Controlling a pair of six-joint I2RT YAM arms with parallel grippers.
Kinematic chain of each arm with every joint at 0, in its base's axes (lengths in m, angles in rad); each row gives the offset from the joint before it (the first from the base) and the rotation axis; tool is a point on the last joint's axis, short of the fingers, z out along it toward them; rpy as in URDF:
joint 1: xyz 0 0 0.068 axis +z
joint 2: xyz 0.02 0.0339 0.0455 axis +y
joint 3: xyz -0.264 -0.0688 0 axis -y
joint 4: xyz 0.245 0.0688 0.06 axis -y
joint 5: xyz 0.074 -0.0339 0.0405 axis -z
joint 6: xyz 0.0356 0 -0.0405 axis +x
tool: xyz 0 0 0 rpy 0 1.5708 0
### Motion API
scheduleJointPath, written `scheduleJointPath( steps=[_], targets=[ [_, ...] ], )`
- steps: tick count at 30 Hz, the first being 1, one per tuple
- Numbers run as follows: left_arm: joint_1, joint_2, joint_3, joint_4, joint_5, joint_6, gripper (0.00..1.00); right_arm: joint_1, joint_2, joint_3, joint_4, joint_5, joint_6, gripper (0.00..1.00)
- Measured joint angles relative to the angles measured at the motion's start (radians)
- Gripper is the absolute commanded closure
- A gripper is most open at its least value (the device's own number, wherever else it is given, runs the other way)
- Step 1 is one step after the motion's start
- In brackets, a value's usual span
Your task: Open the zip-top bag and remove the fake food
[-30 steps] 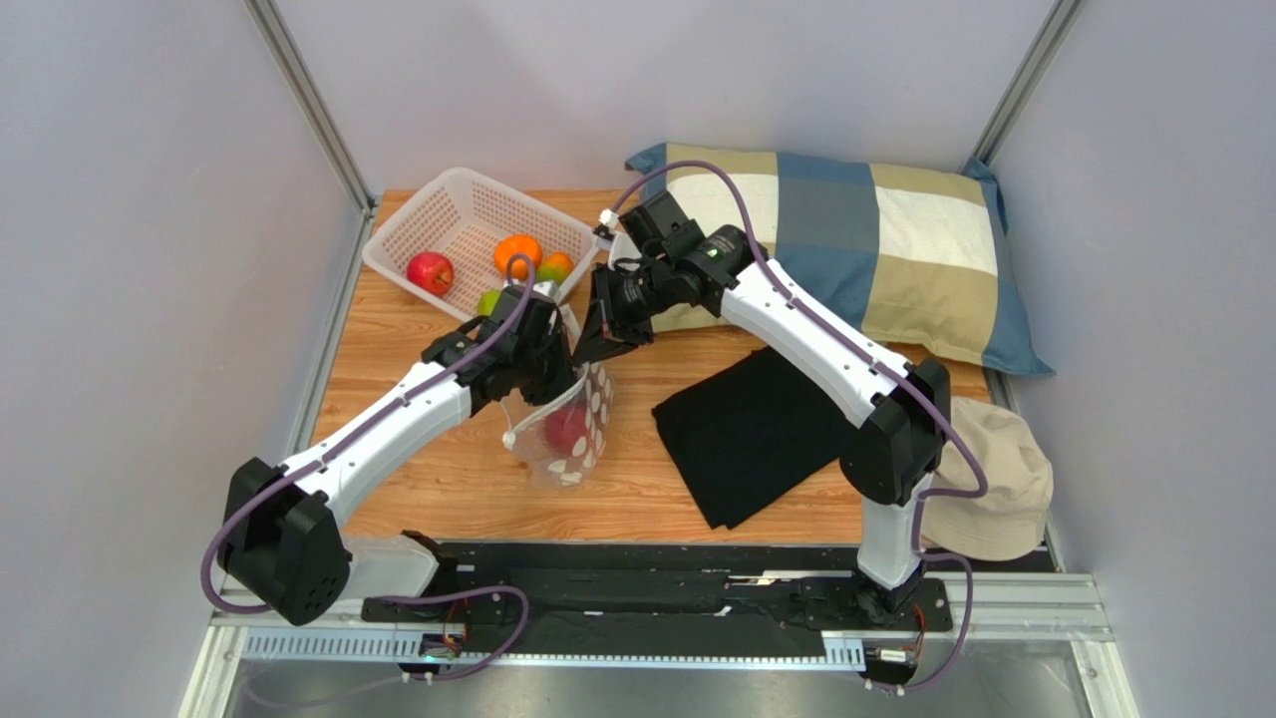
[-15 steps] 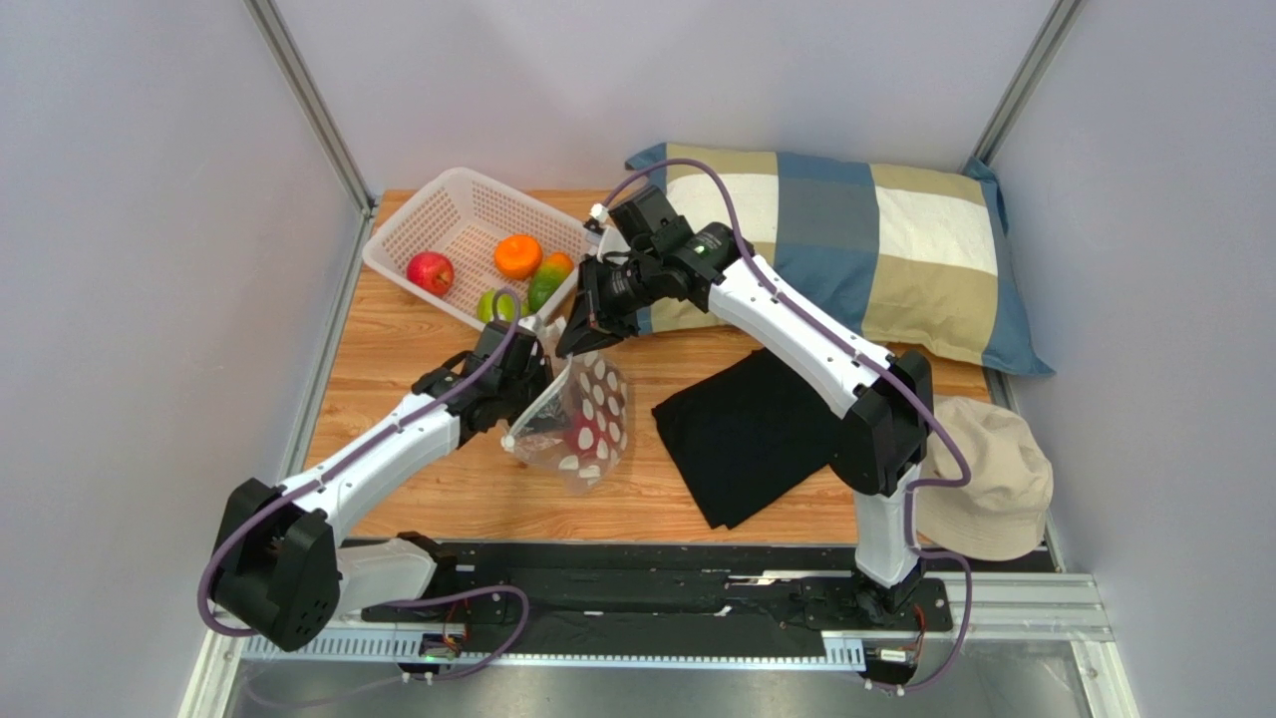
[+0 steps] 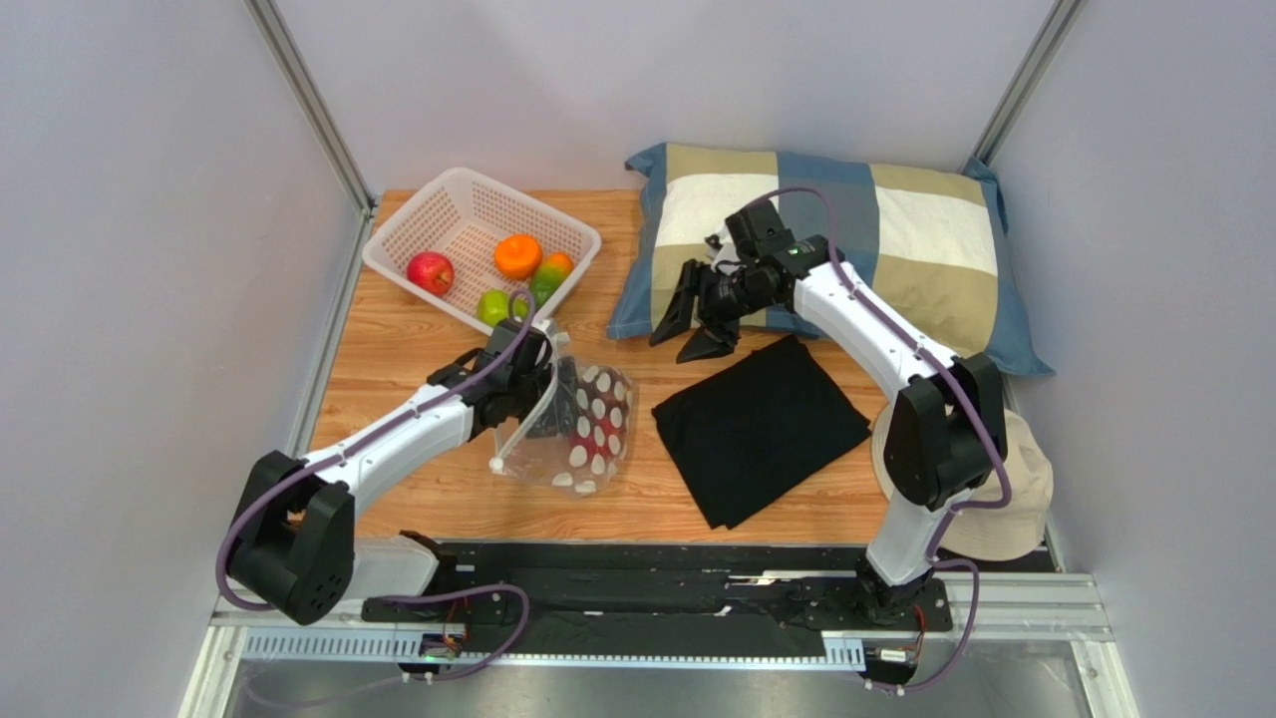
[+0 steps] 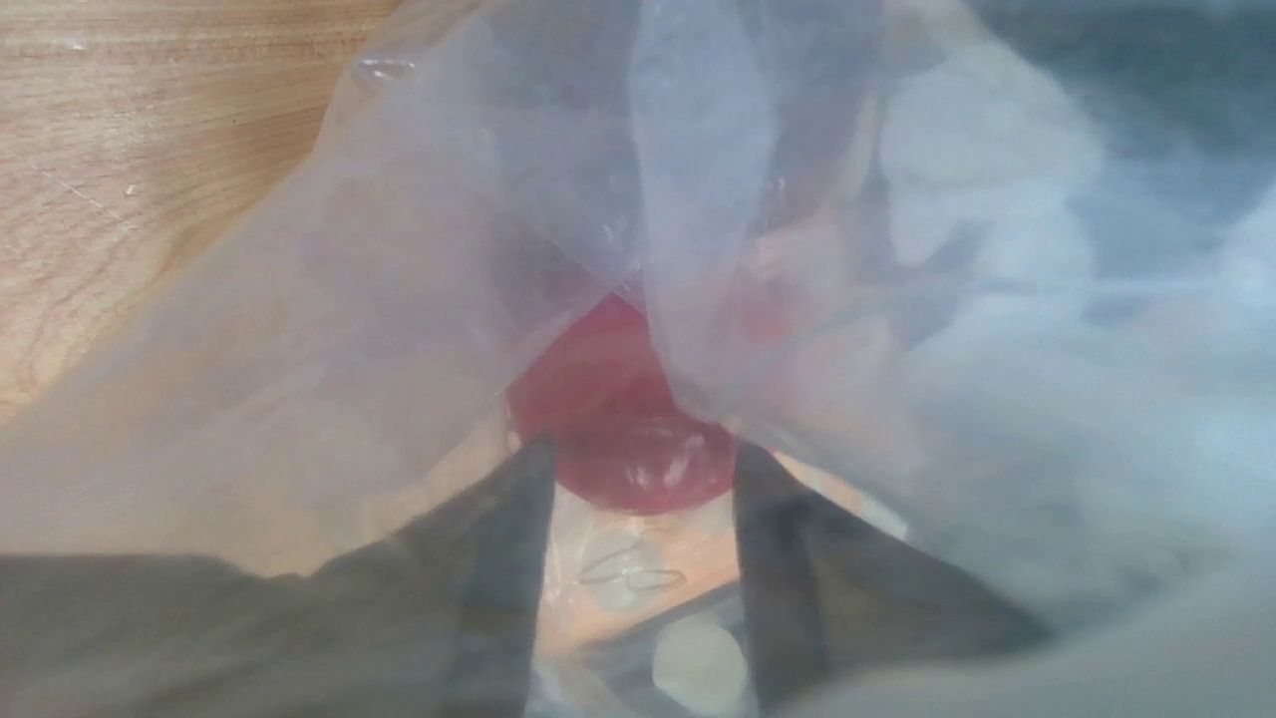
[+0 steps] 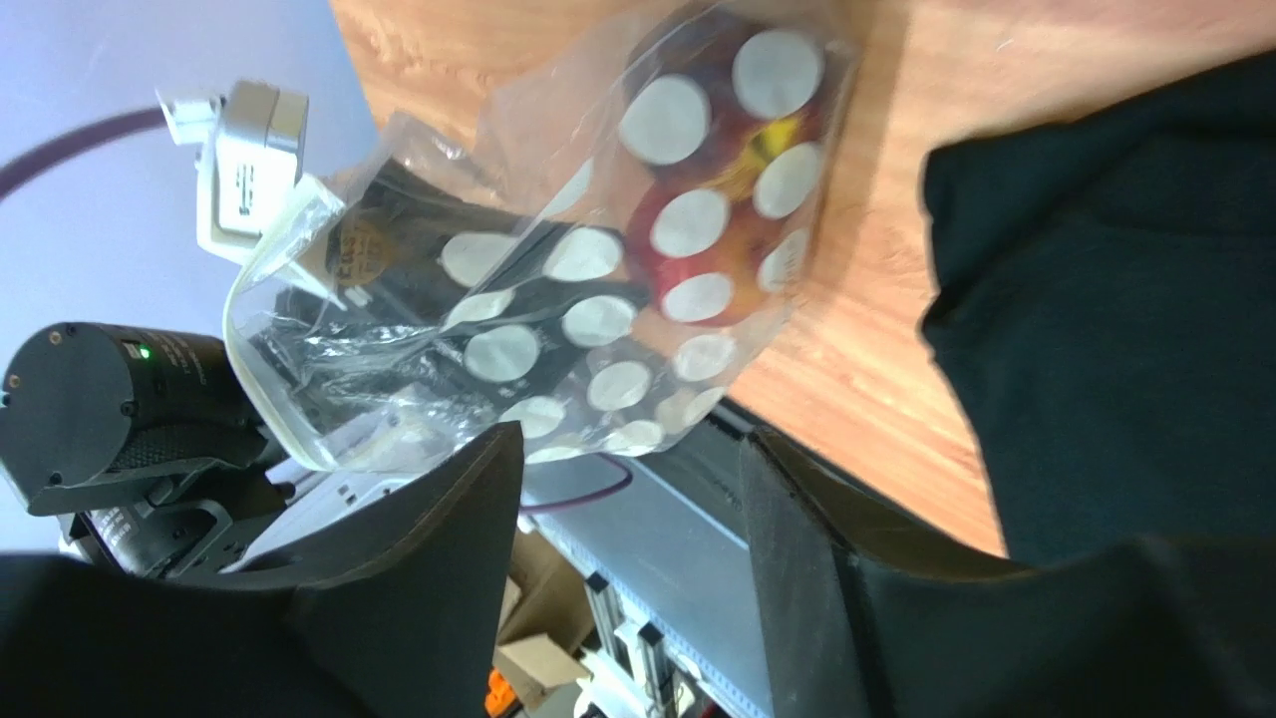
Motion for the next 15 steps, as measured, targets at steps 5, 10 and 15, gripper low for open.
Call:
scheduleJointPath(
  steps=[5, 10, 15],
  targets=[
    [0.000, 0.039, 0.015, -0.013, 0.010, 0.019, 0.34, -0.007, 0.000, -0.037, 0.029, 0.005, -0.030, 0.83],
    [0.001, 0.115, 0.066, -0.011, 0.040, 0.031, 0.32, 0.040, 0.082, -0.050, 0.058, 0.003, -0.060, 0.92],
    [0.001, 0.134, 0.072, -0.005, 0.060, 0.032, 0.31, 0.090, 0.220, -0.031, 0.067, 0.019, -0.087, 0.98]
  ],
)
